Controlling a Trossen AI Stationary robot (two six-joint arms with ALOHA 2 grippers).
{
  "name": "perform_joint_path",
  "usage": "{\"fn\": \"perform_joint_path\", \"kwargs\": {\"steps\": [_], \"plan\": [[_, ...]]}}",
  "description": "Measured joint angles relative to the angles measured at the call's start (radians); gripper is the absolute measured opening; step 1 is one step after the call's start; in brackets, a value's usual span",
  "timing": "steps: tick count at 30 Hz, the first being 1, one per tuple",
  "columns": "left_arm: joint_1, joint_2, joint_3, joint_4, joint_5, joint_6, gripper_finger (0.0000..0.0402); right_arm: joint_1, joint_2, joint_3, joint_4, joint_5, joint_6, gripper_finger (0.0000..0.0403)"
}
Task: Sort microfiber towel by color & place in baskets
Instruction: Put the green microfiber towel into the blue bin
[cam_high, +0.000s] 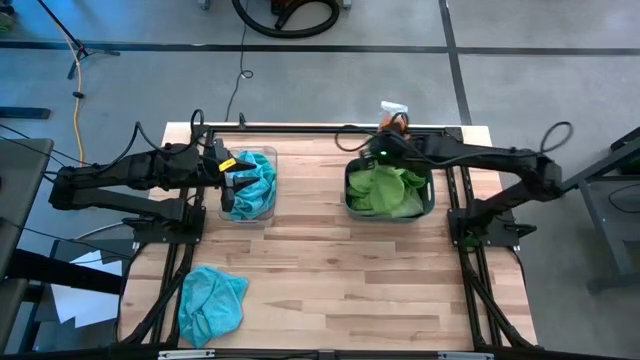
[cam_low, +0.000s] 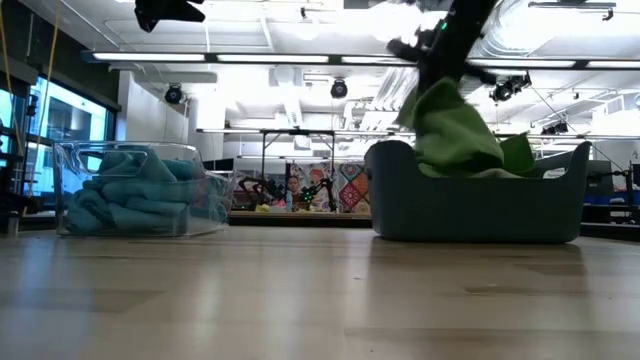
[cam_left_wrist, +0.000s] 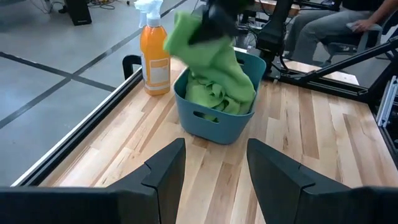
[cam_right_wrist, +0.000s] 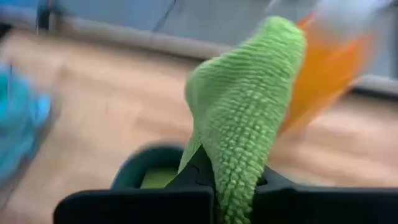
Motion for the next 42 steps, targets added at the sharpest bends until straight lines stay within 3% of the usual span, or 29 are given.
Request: {"fn": "perform_joint_path", "kwargs": {"steps": [4,7,11,16,21,25,34,42], "plan": [[0.0,0.0,0.0,0.0,-0.001,0.008,0.0161,0.052,-0.101,0.0,-0.016,0.234,0.037,0.0],[0.0,0.0,0.0,0.0,-0.009,0.011,0.0161,0.099,-0.156,0.0,-0.011,0.351,0.04,0.0],[0.0,0.0,0.0,0.0,-0.011,0.017,0.0161,0.154,-0.163,-0.001,-0.06,0.383,0.064,0.0],[0.0,0.0,0.0,0.001,-0.011,0.016,0.0161,0.232,-0.129,-0.124,-0.058,0.422,0.287,0.0],[0.0,0.0,0.0,0.001,-0.012,0.015,0.0161,0.284,-0.113,-0.294,-0.01,0.236,0.456,0.0],[0.0,0.0,0.0,0.003,-0.012,0.015,0.0161,0.287,-0.113,-0.339,-0.038,0.059,0.507,0.0],[0.0,0.0,0.0,0.006,-0.012,0.014,0.0161,0.109,-0.115,-0.319,0.022,-0.236,0.319,0.0],[0.0,0.0,0.0,0.006,-0.013,-0.003,0.0161,-0.05,-0.067,-0.317,0.045,-0.376,0.204,0.0]]}}
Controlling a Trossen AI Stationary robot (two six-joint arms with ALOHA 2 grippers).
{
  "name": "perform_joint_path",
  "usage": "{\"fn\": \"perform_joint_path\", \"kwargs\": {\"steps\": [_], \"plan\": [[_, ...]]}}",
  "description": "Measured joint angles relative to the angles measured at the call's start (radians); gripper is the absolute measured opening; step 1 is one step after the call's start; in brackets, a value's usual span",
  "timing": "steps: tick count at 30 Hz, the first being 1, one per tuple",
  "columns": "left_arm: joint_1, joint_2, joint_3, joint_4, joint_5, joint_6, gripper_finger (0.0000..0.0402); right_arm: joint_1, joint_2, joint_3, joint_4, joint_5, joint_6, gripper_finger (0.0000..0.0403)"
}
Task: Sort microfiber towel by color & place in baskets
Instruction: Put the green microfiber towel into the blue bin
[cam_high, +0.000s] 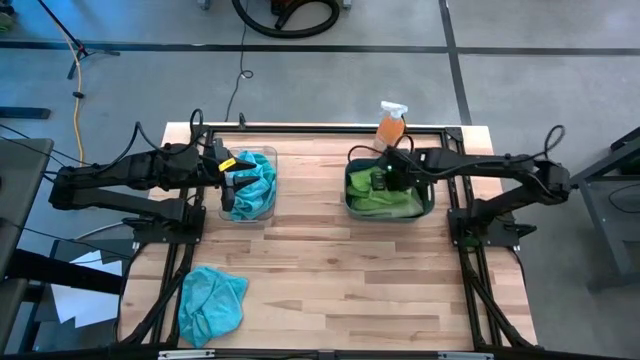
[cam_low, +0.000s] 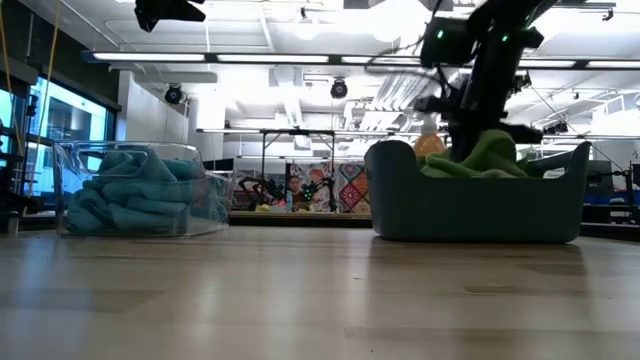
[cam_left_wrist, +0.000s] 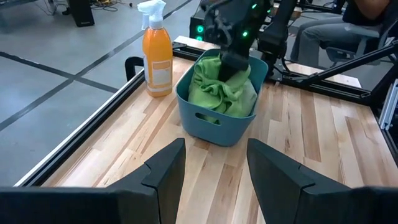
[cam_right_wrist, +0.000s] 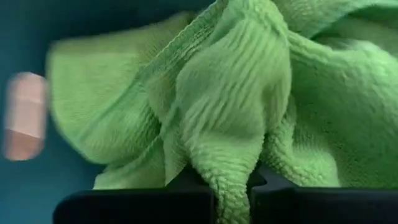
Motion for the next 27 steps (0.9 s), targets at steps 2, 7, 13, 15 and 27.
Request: {"fn": "perform_joint_path", "kwargs": {"steps": [2,7,13,15,27], "plan": [[0.0,0.0,0.0,0.0,0.0,0.0,0.0161,-0.013,0.042,0.0,0.001,-0.033,-0.026,0.0],[0.0,0.004,0.0,-0.001,0.0,0.0,0.0161,-0.017,0.167,0.002,0.026,-0.059,-0.062,0.0],[0.0,0.007,0.0,-0.001,0.002,-0.001,0.0161,-0.017,0.246,0.005,0.05,-0.06,-0.064,0.0],[0.0,0.007,0.0,-0.001,0.002,-0.001,0.0161,-0.018,0.247,0.005,0.05,-0.06,-0.072,0.0],[0.0,0.007,0.0,-0.001,0.005,0.0,0.0161,-0.019,0.243,0.001,0.054,-0.061,-0.042,0.0098]]}}
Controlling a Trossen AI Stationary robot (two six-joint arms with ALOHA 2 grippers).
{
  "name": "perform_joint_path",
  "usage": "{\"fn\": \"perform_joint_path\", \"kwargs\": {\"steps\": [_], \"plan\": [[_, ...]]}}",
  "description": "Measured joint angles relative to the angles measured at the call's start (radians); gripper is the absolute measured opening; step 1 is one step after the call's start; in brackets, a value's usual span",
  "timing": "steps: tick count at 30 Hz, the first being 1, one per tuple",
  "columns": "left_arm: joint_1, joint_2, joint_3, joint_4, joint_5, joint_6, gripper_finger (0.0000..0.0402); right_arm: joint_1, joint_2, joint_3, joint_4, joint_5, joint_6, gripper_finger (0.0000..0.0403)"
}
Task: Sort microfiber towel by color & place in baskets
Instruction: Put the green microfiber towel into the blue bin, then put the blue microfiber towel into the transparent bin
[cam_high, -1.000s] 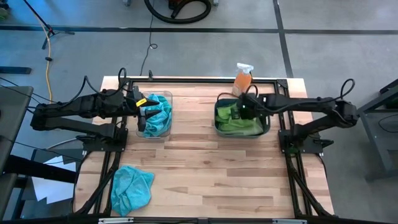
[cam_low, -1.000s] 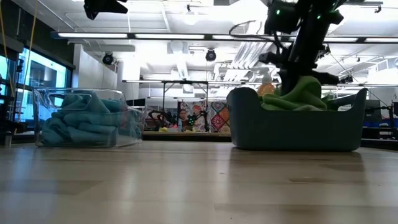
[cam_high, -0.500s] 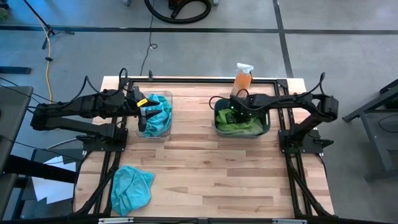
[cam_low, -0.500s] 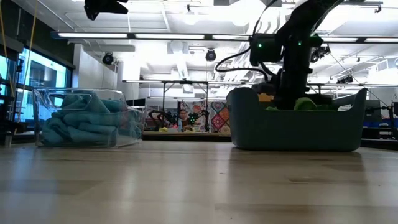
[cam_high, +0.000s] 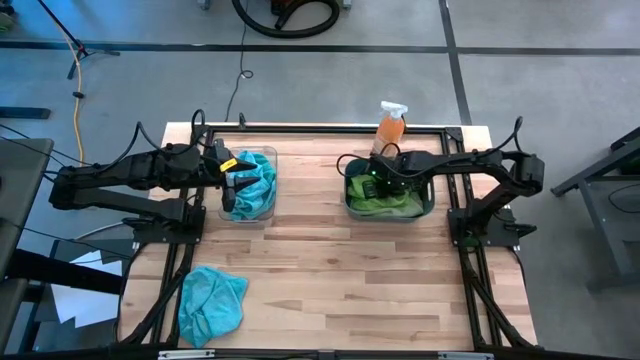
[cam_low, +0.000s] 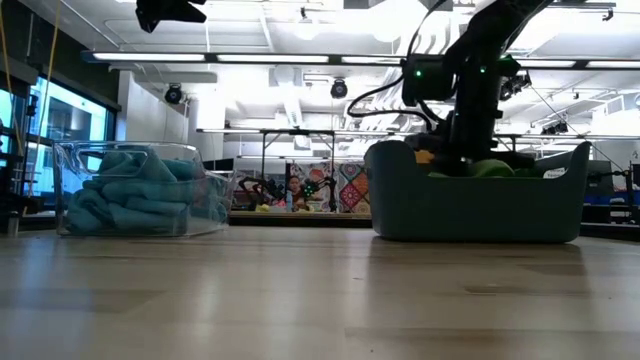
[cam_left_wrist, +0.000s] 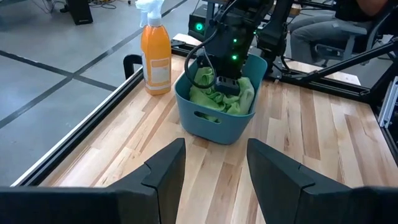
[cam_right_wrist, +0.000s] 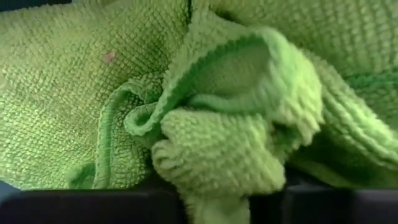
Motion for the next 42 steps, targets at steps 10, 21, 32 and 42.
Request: {"fn": "perform_joint_path", "kwargs": {"steps": [10,21,32,42], "plan": [[0.0,0.0,0.0,0.0,0.0,0.0,0.0161,0.003,0.0,0.0,0.002,-0.009,-0.012,0.021],[0.0,0.0,0.0,0.0,0.0,0.0,0.0161,0.001,-0.1,0.024,-0.045,0.002,-0.053,0.0209],[0.0,0.0,0.0,0.0,0.026,0.0,0.0161,0.002,-0.253,0.158,-0.26,0.048,-0.09,0.0209],[0.0,0.0,0.0,0.0,0.027,0.0,0.0161,0.002,-0.35,0.323,-0.332,0.066,-0.17,0.0209]]}}
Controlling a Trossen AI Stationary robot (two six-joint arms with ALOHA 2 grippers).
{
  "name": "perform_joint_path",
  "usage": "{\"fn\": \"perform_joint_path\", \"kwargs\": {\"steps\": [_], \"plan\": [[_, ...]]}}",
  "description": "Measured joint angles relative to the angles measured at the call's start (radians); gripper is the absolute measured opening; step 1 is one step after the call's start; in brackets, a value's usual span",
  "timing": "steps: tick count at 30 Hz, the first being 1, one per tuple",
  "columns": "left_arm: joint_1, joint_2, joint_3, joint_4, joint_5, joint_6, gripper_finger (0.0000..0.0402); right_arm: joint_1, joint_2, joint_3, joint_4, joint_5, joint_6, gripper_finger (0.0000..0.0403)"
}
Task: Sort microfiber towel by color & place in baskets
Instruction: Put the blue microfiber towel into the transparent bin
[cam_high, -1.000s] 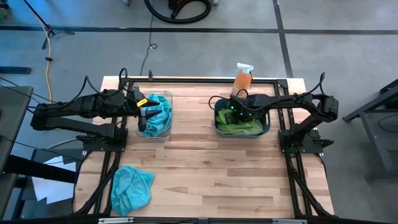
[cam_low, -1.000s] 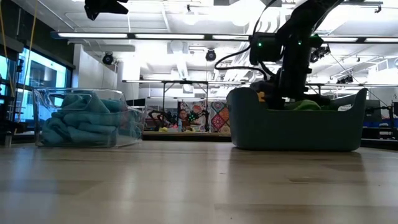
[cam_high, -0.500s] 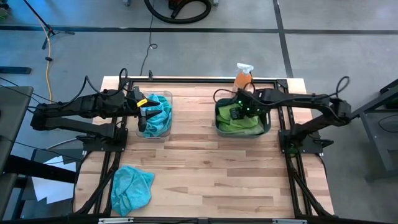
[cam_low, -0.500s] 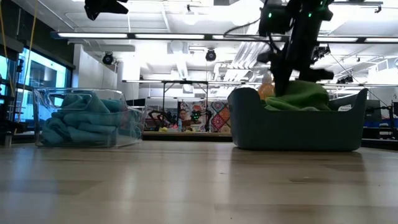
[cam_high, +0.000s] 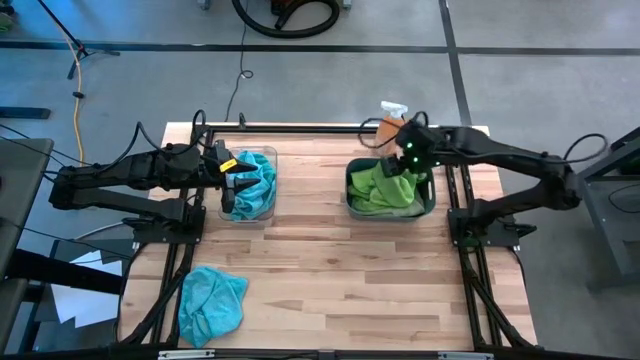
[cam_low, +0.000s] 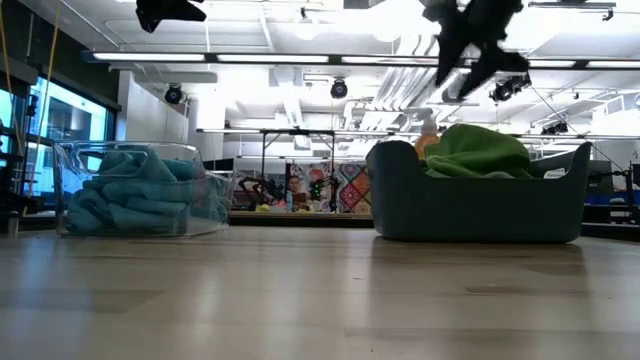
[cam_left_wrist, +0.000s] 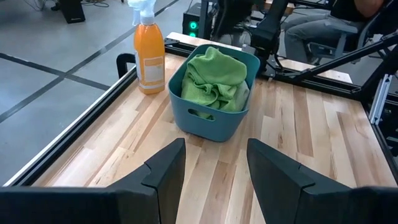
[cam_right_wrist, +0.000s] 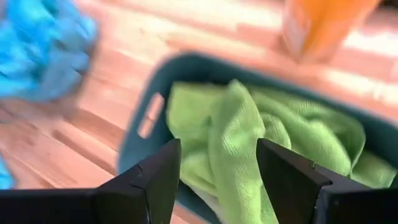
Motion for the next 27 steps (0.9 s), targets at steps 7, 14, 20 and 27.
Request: {"fn": "perform_joint_path", "kwargs": {"steps": [7,14,20,27], "plan": [[0.0,0.0,0.0,0.0,0.0,0.0,0.0161,0.032,-0.054,0.125,0.013,0.147,-0.064,0.0209],[0.0,0.0,0.0,0.0,0.0,-0.008,0.0161,0.075,-0.067,0.129,0.09,0.201,-0.131,0.0209],[0.0,0.0,0.0,0.001,0.0,-0.026,0.0161,0.162,-0.038,0.129,0.322,0.175,-0.263,0.0209],[0.0,0.0,0.0,0.025,0.008,-0.051,0.0161,0.317,0.021,0.128,0.733,-0.006,-0.473,0.0209]]}}
